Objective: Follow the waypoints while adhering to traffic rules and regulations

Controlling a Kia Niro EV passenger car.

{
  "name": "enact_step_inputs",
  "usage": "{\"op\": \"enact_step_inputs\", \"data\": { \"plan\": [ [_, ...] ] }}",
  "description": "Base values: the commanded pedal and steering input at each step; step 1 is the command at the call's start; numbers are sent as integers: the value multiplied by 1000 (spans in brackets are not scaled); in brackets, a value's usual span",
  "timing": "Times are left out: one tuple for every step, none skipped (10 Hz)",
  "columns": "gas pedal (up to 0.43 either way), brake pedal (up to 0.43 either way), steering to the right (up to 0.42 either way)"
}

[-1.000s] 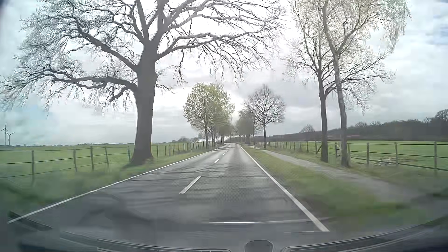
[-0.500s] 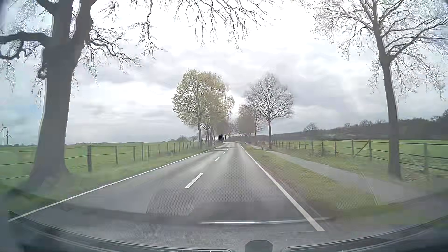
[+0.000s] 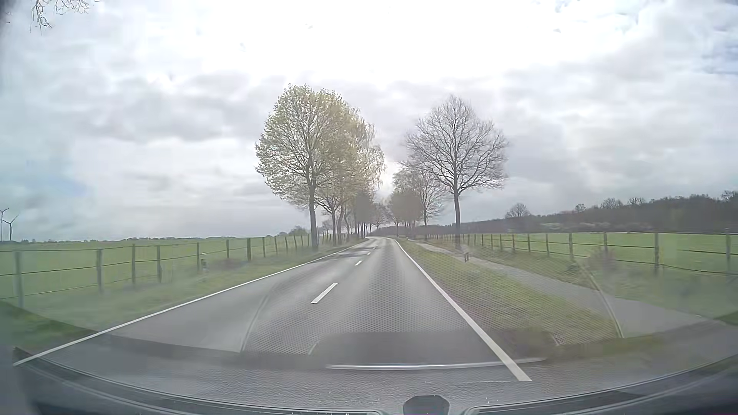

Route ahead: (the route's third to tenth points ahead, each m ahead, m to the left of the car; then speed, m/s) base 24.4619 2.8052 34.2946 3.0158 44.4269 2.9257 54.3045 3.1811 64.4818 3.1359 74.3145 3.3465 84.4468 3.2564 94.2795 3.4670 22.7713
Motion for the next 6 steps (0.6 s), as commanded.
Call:
{"op": "enact_step_inputs", "data": {
  "plan": [
    [197, 0, -2],
    [189, 0, -2],
    [189, 0, -2],
    [189, 0, -2],
    [189, 0, -2],
    [189, 0, -2]
  ]
}}
